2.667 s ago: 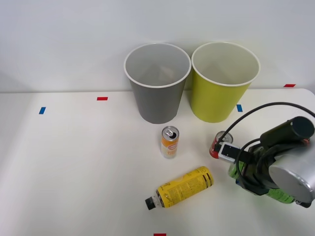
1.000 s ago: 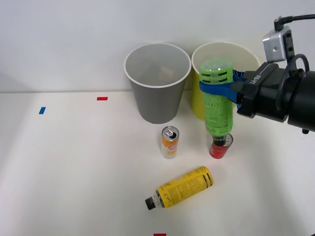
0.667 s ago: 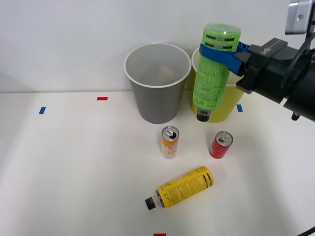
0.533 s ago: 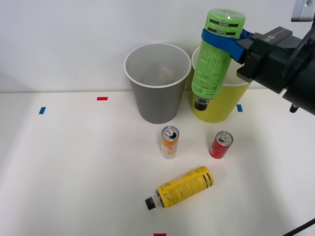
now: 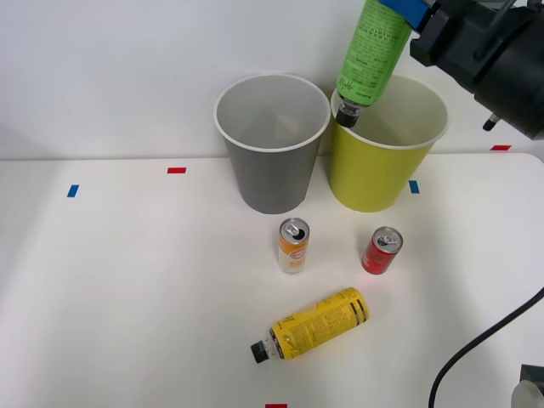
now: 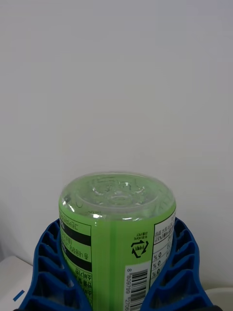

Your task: Put cans in the gray bin, plastic bottles in the light green bin

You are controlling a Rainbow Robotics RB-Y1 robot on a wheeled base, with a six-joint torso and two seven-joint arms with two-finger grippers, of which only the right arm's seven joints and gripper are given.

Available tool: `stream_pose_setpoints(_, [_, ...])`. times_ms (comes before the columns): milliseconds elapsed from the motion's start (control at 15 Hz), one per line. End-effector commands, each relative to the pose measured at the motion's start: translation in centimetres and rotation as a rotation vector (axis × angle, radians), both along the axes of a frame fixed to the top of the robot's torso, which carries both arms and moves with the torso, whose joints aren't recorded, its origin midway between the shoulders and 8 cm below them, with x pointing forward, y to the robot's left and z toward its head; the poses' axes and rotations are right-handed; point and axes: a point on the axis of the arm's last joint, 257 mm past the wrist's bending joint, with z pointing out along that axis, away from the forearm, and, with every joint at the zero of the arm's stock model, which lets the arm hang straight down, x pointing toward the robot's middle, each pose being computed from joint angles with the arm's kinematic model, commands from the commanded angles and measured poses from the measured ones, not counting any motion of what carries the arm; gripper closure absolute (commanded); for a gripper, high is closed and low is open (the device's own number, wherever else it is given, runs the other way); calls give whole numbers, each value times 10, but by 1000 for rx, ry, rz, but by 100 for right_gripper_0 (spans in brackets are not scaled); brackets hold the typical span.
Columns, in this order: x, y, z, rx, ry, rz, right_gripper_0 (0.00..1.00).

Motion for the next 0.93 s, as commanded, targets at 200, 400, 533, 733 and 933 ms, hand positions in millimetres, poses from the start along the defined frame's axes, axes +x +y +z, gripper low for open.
stream_pose_setpoints(200, [53, -17, -1, -63, -31, -133, 100])
stream_pose_setpoints(400, [74, -23, 1, -57, -47, -175, 100])
stream_pose_setpoints(533, [81, -30, -3, -123, -59, -223, 100])
stream_pose_setpoints(733, [89, -34, -12, -170, -59, -267, 100])
stream_pose_setpoints(933, [97, -30, -16, -153, -65, -272, 100])
